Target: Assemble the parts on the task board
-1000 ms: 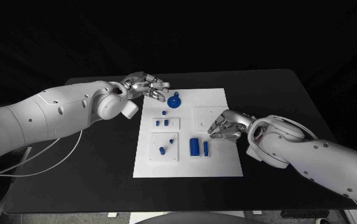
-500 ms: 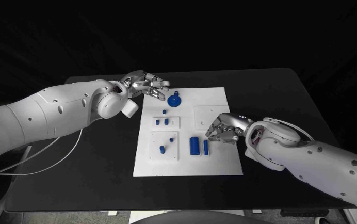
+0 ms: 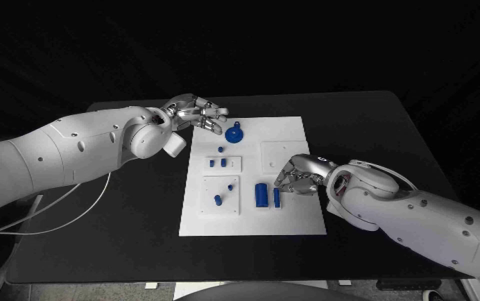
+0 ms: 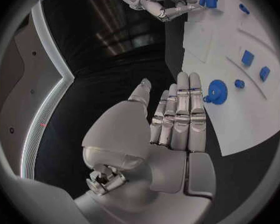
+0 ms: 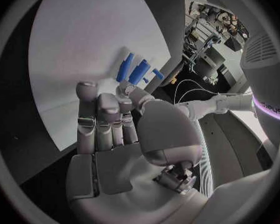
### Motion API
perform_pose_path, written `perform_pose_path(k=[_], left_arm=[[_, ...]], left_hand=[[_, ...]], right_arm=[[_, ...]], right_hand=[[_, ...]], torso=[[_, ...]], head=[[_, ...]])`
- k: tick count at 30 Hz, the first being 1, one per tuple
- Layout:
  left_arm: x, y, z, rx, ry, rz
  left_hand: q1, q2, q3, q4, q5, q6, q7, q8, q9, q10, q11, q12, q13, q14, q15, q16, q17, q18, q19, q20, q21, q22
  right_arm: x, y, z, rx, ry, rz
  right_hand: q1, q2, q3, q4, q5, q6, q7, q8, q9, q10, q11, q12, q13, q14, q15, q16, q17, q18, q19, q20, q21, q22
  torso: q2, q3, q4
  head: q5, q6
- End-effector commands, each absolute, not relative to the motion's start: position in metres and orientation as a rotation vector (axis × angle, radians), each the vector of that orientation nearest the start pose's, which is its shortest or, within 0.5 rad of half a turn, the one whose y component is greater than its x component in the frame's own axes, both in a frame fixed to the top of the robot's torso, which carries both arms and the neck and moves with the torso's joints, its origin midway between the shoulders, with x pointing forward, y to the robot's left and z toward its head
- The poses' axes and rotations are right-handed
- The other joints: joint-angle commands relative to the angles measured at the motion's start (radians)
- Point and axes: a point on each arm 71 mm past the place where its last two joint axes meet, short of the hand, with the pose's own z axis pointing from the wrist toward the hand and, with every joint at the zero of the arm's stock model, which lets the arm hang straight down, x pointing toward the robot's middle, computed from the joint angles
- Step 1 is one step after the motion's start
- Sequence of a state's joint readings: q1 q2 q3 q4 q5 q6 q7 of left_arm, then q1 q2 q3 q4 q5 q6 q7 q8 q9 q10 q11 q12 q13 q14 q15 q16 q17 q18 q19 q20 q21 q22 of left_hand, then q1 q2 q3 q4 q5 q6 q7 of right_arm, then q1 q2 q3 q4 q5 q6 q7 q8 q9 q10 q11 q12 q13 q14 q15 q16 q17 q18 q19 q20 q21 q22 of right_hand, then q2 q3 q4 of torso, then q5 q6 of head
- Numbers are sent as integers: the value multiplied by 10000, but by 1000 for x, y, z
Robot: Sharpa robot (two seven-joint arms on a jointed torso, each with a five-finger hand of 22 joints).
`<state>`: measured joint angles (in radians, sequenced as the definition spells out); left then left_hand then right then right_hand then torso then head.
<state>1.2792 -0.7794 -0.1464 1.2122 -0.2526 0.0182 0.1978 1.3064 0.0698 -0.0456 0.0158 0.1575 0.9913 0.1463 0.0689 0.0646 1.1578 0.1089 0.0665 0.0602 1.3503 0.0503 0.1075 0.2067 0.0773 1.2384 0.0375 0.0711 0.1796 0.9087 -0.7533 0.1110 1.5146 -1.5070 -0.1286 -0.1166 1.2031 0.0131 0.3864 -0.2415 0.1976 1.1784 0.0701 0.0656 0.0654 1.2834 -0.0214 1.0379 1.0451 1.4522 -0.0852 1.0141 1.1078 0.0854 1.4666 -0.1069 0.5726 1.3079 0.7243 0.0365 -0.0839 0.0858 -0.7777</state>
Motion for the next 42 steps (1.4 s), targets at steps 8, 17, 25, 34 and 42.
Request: perform_pose_path(k=[8, 17, 25, 34, 42], left_arm=[[533, 255, -203, -8584, 18122, -13471], [533, 254, -203, -8592, 18186, -13442], [533, 254, -203, -8587, 18246, -13412], [533, 254, -204, -8569, 18292, -13382], [533, 255, -204, -8562, 18314, -13361]], left_hand=[[-17, 53, 67, -9, 57, -26, -12, 11, 10, -59, -8, -29, 10, 0, 36, 29, 7, -189, 34, -16, 64, 11], [-27, 52, 65, 1, 50, -29, -12, 12, 10, -62, -8, -29, 10, -3, 37, 28, 7, -189, 30, -14, 62, 12], [-33, 53, 64, 14, 50, -26, -13, 15, 11, -67, -7, -28, 10, -5, 39, 28, 6, -189, 28, -12, 60, 13], [-13, 66, 80, 25, 57, -35, -10, 13, 10, -70, -6, -28, 10, -10, 40, 27, 5, -187, 25, -11, 59, 15], [-13, 66, 80, 25, 57, -35, -10, 13, 10, -70, -6, -28, 10, -10, 40, 27, 5, -187, 25, -11, 59, 15]], right_arm=[[435, -154, -283, -1925, 19878, 7703], [435, -153, -286, -1890, 19875, 7672], [437, -151, -285, -1660, 19513, 7382], [439, -150, -287, -1465, 19356, 6980], [440, -151, -288, -1394, 19278, 6556]], right_hand=[[-39, 153, 153, 97, -234, 168, -24, -28, -3, 62, -44, -5, 5, 31, -38, 45, -15, -23, 463, -19, -16, 230], [-120, 104, 575, 188, -484, 381, -81, -19, 13, 86, -75, -21, 12, 31, -58, 44, -19, -40, 468, -37, -32, 252], [-185, 28, 617, 252, -673, 575, -154, -16, 25, 122, -124, -38, 8, 35, -72, 37, -25, -59, 474, -51, -57, 250], [-335, -65, -260, 637, -716, 739, -326, -16, 24, 168, -224, -52, 31, 45, -117, 28, -42, -122, 485, -97, -56, 212], [-382, -159, -919, 768, -429, 809, -381, -21, 15, 188, -256, -53, 60, 49, -136, 23, -58, -166, 486, -124, -55, 171]], torso=[[0, 4, -3], [2, 15, 4], [-2, 5, -5], [-3, -2, 3], [-6, -7, -3]], head=[[-26, -12], [-63, -18], [-68, -4], [-78, -33], [-64, -39]])
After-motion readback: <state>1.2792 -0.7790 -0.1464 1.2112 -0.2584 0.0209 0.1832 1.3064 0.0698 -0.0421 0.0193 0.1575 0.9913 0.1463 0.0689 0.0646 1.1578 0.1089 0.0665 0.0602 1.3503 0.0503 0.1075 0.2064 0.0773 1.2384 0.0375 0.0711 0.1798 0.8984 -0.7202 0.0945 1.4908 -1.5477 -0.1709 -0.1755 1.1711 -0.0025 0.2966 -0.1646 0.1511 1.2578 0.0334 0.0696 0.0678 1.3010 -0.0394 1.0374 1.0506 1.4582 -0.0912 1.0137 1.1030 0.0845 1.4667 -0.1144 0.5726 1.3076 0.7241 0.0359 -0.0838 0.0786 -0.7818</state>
